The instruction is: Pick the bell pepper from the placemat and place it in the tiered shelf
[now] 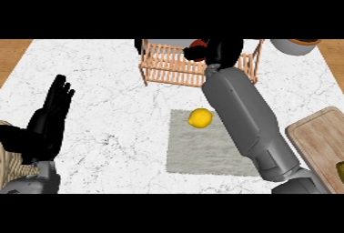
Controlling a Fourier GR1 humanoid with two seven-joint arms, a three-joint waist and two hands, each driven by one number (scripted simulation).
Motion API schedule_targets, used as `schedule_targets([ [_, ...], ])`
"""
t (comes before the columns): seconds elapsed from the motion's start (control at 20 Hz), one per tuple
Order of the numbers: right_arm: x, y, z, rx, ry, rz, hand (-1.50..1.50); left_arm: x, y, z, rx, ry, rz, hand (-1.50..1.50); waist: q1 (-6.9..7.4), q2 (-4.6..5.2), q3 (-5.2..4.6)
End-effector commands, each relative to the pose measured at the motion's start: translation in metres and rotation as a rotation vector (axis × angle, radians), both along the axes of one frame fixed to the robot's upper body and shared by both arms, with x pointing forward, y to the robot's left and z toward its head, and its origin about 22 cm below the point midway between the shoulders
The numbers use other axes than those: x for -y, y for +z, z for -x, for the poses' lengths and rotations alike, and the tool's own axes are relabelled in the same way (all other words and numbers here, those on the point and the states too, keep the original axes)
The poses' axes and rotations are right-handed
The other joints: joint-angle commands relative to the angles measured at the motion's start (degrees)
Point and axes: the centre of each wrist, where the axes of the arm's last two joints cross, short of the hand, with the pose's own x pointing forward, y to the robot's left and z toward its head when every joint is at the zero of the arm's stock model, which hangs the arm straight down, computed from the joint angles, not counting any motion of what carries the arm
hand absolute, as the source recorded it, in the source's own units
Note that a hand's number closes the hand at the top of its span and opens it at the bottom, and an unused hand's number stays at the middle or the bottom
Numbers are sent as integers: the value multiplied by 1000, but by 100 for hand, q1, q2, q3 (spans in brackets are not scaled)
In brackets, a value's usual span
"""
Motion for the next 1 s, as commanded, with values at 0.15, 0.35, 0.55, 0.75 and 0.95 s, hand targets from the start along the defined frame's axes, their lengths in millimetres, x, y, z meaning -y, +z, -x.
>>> schedule_targets([
  [0.15,5,-7,-5,60,58,-70,-150,-2,-2,-1,-16,-7,3,0,-62,-19,0],
  [0.35,3,25,-7,175,82,-135,-150,5,-7,4,-23,7,0,0,-81,-30,1],
  [0.55,3,36,-2,245,30,-194,-150,-13,-10,-12,-10,26,8,0,-152,-41,-3],
  [0.75,39,59,5,280,-58,-200,-150,-20,6,-6,-27,34,15,0,-272,-96,-3],
  [0.95,53,54,30,255,-133,-301,-150,-8,-14,3,-27,70,0,0,-386,-136,-3],
])
